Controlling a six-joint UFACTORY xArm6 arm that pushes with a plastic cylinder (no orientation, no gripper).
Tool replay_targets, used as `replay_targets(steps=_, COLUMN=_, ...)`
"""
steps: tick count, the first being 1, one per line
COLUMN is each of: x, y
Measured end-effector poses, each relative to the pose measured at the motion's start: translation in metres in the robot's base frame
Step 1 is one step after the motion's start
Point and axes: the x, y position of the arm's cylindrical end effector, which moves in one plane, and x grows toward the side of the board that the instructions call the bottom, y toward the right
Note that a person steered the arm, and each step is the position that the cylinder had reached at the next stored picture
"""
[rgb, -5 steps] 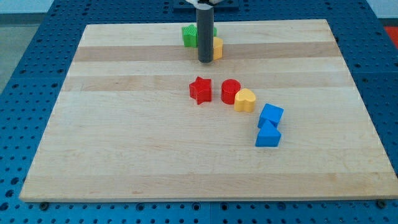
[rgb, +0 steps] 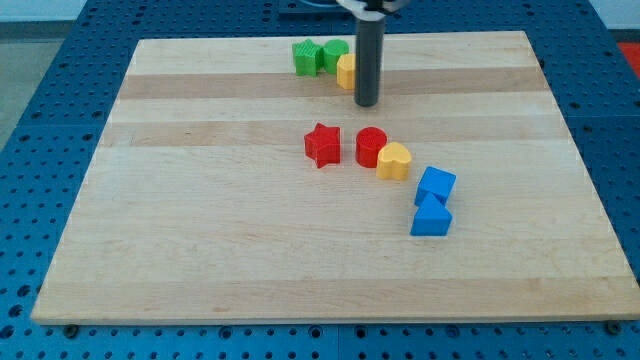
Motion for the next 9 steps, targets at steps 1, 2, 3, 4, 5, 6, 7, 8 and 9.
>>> replay_targets(steps=1, x=0.026, y=0.016)
replay_targets(steps=2, x=0.057, y=0.032)
replay_targets(steps=3, x=0.087, y=0.044)
replay_targets(steps=4, x=0.117, y=0.044)
replay_targets(steps=5, x=0.134, y=0.042)
replay_targets(steps=6, x=0.152, y=0.037)
replay_targets(steps=7, x=0.158, y=0.018)
replay_targets(steps=8, x=0.158, y=0.000)
replay_targets(steps=9, x=0.148, y=-0.003)
